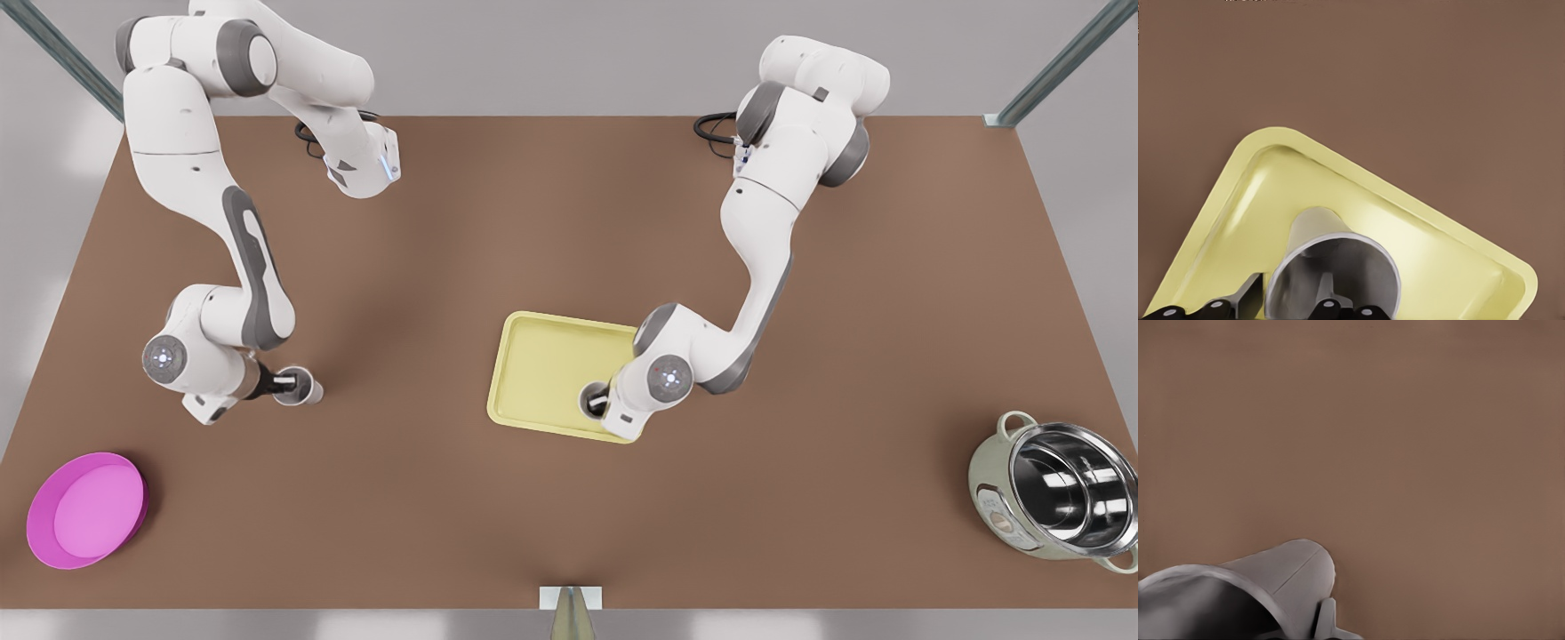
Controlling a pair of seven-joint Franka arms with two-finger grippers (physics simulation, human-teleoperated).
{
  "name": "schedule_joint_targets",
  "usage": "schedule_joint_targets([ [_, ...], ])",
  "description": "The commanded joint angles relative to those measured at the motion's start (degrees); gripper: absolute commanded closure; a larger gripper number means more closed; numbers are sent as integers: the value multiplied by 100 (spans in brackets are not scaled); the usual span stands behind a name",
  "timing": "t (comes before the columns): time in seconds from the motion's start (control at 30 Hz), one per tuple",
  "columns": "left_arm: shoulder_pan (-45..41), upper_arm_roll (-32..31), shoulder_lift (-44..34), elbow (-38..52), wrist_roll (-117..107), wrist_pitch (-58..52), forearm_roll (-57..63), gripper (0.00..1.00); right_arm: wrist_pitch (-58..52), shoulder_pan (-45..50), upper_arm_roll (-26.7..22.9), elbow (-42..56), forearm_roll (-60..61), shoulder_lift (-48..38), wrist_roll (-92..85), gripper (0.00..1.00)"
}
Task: Use both arms to respectively pick up the white IKEA cups from the middle-left and middle-right positions, then place the white IKEA cups onto the middle-middle tray, ensuring that the cups remain upright and do not tip over
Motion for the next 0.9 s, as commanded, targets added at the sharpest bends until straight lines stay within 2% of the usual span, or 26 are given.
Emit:
schedule_joint_targets([
  [0.0, 48, -10, -6, 2, -1886, 96, 109, 0, -287, 47, 267, 189, -25, -91, 14, 79],
  [0.2, 145, -142, -129, -262, -1868, -27, 135, 0, -261, 1628, 356, 857, -8, -38, 49, 79],
  [0.3, 189, -142, -261, -288, -1877, -132, 135, 0, -208, 2138, 382, 936, 203, -3, 32, 79],
  [0.4, 259, -142, -578, -315, -1903, -791, 197, 0, -190, 2402, 382, 989, 274, 58, 23, 79],
  [0.43, 312, -125, -683, -200, -1877, -1125, 267, 0, -190, 2595, 382, 998, 274, 85, 23, 79],
  [0.47, 356, -98, -710, 458, -1842, -1942, 390, 0, -59, 2815, 382, 998, 265, 137, 23, 79],
  [0.5, 426, -98, -779, 845, -1368, -2751, 1093, 0, 126, 3026, 391, 1121, 326, 322, 40, 79],
  [0.6, 1234, -98, -1536, 986, 2753, -4754, 1392, 0, 486, 3465, 391, 1367, 441, 709, 32, 79],
  [0.63, 1349, -72, -2008, 987, 4178, -5099, 1691, 0, 486, 3588, 391, 1534, 441, 876, 40, 79],
  [0.67, 1288, 569, -3476, -804, 5013, -4072, 1542, 0, 486, 3650, 391, 1578, 441, 955, 40, 79],
  [0.7, 1305, 631, -3821, -1115, 5137, -4131, 1506, 0, 486, 3685, 391, 1631, 441, 1017, 32, 79],
  [0.87, 1454, 631, -3759, -1035, 5137, -4263, 1102, 0, 521, 3694, 382, 1718, 432, 1245, -56, 79],
])
